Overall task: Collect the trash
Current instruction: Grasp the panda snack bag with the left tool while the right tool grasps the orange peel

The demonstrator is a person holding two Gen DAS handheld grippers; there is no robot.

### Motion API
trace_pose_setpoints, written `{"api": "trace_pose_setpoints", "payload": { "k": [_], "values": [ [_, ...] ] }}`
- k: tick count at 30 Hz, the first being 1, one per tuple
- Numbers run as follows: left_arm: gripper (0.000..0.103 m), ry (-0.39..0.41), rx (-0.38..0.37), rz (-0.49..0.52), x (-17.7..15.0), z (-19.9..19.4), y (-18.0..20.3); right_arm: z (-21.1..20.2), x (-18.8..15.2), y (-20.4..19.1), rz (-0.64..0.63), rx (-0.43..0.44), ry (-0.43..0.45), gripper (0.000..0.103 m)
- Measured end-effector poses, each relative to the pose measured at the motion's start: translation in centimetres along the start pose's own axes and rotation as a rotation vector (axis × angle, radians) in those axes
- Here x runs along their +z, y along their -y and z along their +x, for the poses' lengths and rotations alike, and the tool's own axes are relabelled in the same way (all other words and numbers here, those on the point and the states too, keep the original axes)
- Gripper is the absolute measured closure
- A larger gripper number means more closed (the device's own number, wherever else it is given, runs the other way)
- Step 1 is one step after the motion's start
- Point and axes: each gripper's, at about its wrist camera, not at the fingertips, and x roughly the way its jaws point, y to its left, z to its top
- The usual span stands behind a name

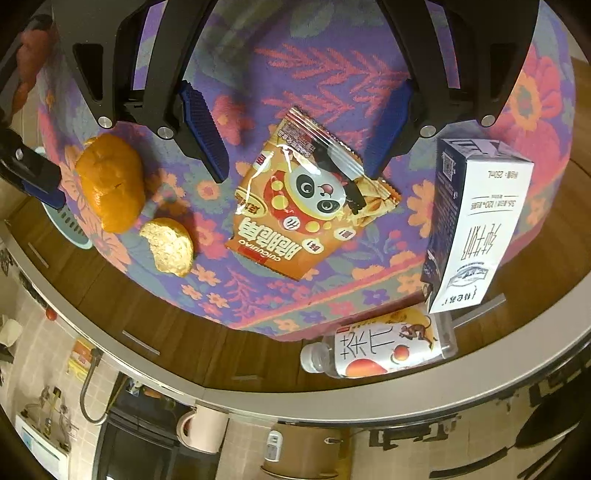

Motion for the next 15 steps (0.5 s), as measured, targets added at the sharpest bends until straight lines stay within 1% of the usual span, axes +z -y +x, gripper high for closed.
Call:
{"api": "trace_pose_setpoints", "payload": {
  "k": [1,3,5,8,10,11,12,13,15],
  "values": [
    [0.03,-0.002,0.003,-0.007,0.1,0.1,-0.1,0.5,0.2,-0.2,-0.011,0.004,-0.019,0.037],
    [0.03,0.0,0.001,-0.013,0.2,0.1,-0.2,1.4,0.2,-0.7,-0.028,0.012,-0.046,0.04],
    [0.03,-0.008,0.003,-0.014,0.2,0.2,-0.2,2.3,0.0,-1.3,-0.041,0.011,-0.068,0.04],
    [0.03,-0.031,0.016,-0.004,0.5,0.8,0.0,3.1,-0.3,-1.8,-0.037,0.043,-0.09,0.041],
    [0.03,-0.041,0.029,0.004,0.6,1.2,0.1,3.0,-0.5,-2.3,-0.055,0.049,-0.085,0.055],
    [0.03,-0.042,0.032,0.006,0.6,1.3,0.2,2.8,-0.5,-2.5,-0.065,0.051,-0.083,0.059],
    [0.03,-0.042,0.033,0.005,0.6,1.3,0.2,2.7,-0.5,-2.7,-0.076,0.046,-0.081,0.067],
    [0.03,-0.042,0.034,0.003,0.6,1.3,0.1,2.6,-0.5,-2.9,-0.085,0.041,-0.079,0.071],
    [0.031,-0.047,0.042,0.003,0.6,1.5,0.2,2.4,-0.7,-3.0,-0.095,0.046,-0.084,0.076]
  ]
}}
